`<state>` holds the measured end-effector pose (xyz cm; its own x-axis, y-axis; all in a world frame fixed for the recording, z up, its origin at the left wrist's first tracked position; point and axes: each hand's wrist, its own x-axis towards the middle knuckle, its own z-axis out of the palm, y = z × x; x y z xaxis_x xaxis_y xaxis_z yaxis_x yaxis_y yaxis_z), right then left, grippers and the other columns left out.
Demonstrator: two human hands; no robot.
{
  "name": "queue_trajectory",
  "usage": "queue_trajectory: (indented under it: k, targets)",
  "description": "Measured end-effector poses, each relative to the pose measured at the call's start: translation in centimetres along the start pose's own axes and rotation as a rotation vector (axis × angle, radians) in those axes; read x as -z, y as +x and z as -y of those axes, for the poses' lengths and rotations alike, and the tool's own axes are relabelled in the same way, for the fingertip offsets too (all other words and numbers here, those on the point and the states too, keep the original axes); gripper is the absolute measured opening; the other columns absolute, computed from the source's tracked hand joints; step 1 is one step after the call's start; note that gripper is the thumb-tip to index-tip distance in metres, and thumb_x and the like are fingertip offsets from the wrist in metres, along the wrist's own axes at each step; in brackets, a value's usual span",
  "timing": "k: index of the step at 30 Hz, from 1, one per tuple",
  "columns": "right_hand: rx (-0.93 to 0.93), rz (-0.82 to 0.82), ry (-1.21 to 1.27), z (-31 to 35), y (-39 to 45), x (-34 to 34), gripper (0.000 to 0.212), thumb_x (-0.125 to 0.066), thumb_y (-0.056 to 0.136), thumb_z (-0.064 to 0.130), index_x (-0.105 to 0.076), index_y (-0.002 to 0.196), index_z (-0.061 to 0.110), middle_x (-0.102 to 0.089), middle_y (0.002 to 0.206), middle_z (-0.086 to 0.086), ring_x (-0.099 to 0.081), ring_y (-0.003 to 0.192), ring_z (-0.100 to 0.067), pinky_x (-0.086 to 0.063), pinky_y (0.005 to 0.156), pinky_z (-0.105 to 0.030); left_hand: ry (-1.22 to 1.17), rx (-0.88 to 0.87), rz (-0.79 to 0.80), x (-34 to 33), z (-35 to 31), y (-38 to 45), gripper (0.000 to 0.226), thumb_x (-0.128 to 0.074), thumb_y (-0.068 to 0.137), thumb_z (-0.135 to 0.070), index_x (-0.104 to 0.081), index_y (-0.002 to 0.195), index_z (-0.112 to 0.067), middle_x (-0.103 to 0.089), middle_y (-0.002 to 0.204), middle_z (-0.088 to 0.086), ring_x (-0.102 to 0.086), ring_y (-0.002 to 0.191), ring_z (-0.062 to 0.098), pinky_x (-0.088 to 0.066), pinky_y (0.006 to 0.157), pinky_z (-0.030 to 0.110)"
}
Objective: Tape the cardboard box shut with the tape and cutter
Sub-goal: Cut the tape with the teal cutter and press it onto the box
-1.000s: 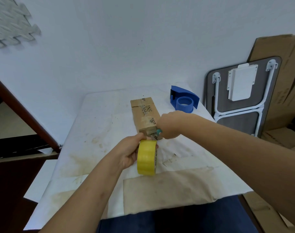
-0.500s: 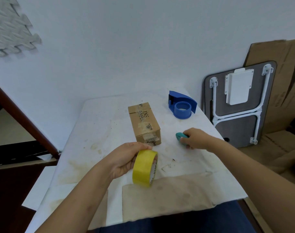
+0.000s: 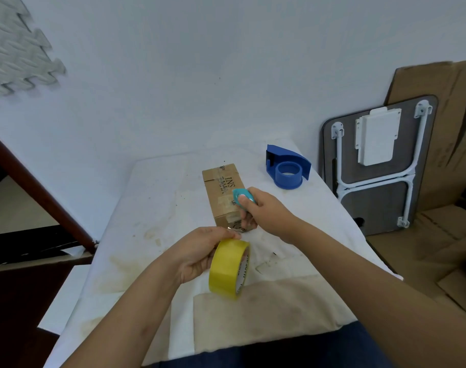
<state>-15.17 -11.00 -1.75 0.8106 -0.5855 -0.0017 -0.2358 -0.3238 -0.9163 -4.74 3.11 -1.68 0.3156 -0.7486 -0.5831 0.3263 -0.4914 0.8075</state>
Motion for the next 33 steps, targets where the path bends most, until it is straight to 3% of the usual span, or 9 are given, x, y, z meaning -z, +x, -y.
queue_trajectory:
  k: [3, 6, 9, 14, 19, 23, 25, 28, 33]
  targets:
    - [-0.033, -0.007, -0.053, -0.1, 0.3, -0.2, 0.022, -0.039, 0.103, 0.026, -0.053, 0.114, 0.013, -0.071, 0.084, -0.003, -0.066, 0.067, -0.011, -0.048, 0.059, -0.021, 0.046, 0.016, 0.041, 0.3, 0.3, -0.4, 0.035, -0.075, 0.08, -0.017, -0.07, 0.109, 0.003, -0.068, 0.107, 0.028, -0.065, 0.085, 0.028, -0.058, 0.077, 0.037]
    - [-0.029, 0.018, -0.108, -0.3, 0.1, -0.3, 0.02, -0.038, 0.103, 0.024, -0.051, 0.115, 0.016, -0.073, 0.091, -0.009, -0.064, 0.068, -0.011, -0.047, 0.056, -0.018, 0.069, 0.031, 0.075, 0.5, 0.7, -1.2, 0.02, -0.072, 0.083, -0.017, -0.075, 0.098, -0.004, -0.073, 0.091, 0.016, -0.07, 0.072, 0.02, -0.06, 0.062, 0.028]
    - [-0.019, -0.005, -0.052, -0.8, -0.3, -0.7, 0.021, -0.038, 0.103, 0.025, -0.052, 0.113, 0.012, -0.07, 0.087, -0.007, -0.062, 0.065, -0.01, -0.046, 0.056, -0.019, 0.05, -0.037, 0.038, 1.0, 0.9, -1.2, 0.024, -0.069, 0.087, -0.021, -0.075, 0.102, -0.003, -0.071, 0.107, 0.025, -0.065, 0.09, 0.027, -0.057, 0.079, 0.035]
    - [-0.097, -0.001, 0.355, -0.7, -1.5, -0.5, 0.022, -0.039, 0.103, 0.024, -0.054, 0.115, 0.012, -0.068, 0.086, -0.004, -0.064, 0.071, -0.014, -0.051, 0.066, -0.026, -0.059, -0.185, -0.03, 1.1, 0.2, -1.0, 0.026, -0.061, 0.093, -0.022, -0.072, 0.109, -0.005, -0.071, 0.105, 0.016, -0.064, 0.084, 0.02, -0.058, 0.066, 0.026]
    - [-0.102, -0.088, 0.558, -0.7, -3.9, 1.1, 0.029, -0.039, 0.103, 0.031, -0.058, 0.12, 0.018, -0.072, 0.11, 0.002, -0.069, 0.103, -0.013, -0.054, 0.092, -0.029, -0.208, -0.288, 0.01, -1.2, -0.4, -0.5, 0.024, -0.053, 0.097, -0.01, -0.066, 0.116, -0.002, -0.07, 0.116, 0.019, -0.068, 0.101, 0.029, -0.059, 0.08, 0.035]
    - [-0.118, -0.159, 0.659, -1.6, -6.6, 2.0, 0.028, -0.04, 0.102, 0.034, -0.058, 0.122, 0.026, -0.069, 0.116, 0.004, -0.068, 0.105, -0.011, -0.055, 0.087, -0.028, -0.371, -0.372, 0.099, -4.4, -0.7, 0.6, 0.027, -0.049, 0.098, -0.006, -0.059, 0.122, 0.002, -0.071, 0.118, 0.015, -0.067, 0.109, 0.029, -0.057, 0.089, 0.038]
    - [-0.095, -0.182, 0.615, -1.9, -7.7, 2.5, 0.023, -0.042, 0.101, 0.034, -0.062, 0.112, 0.028, -0.071, 0.11, 0.005, -0.069, 0.101, -0.013, -0.057, 0.084, -0.029, -0.45, -0.341, 0.077, -6.0, -0.5, 1.3, 0.022, -0.053, 0.096, -0.005, -0.062, 0.116, -0.002, -0.07, 0.117, 0.019, -0.069, 0.106, 0.029, -0.057, 0.089, 0.038]
    - [-0.004, -0.258, 0.227, -2.5, -8.7, 3.7, 0.021, -0.047, 0.099, 0.037, -0.062, 0.103, 0.023, -0.072, 0.098, 0.0, -0.066, 0.094, -0.022, -0.056, 0.087, -0.042, -0.478, -0.304, 0.098, -7.8, 0.1, 2.2, 0.018, -0.055, 0.095, -0.005, -0.065, 0.111, -0.006, -0.072, 0.11, 0.017, -0.072, 0.095, 0.023, -0.06, 0.08, 0.033]
    - [0.112, -0.289, -0.237, -2.6, -9.0, 6.0, 0.018, -0.046, 0.098, 0.032, -0.06, 0.099, 0.02, -0.073, 0.088, -0.002, -0.058, 0.067, -0.016, -0.049, 0.065, -0.033, -0.236, -0.307, 0.088, -9.0, 0.5, 3.1, 0.019, -0.064, 0.091, -0.012, -0.069, 0.108, -0.019, -0.07, 0.103, 0.006, -0.065, 0.088, 0.014, -0.055, 0.078, 0.026]
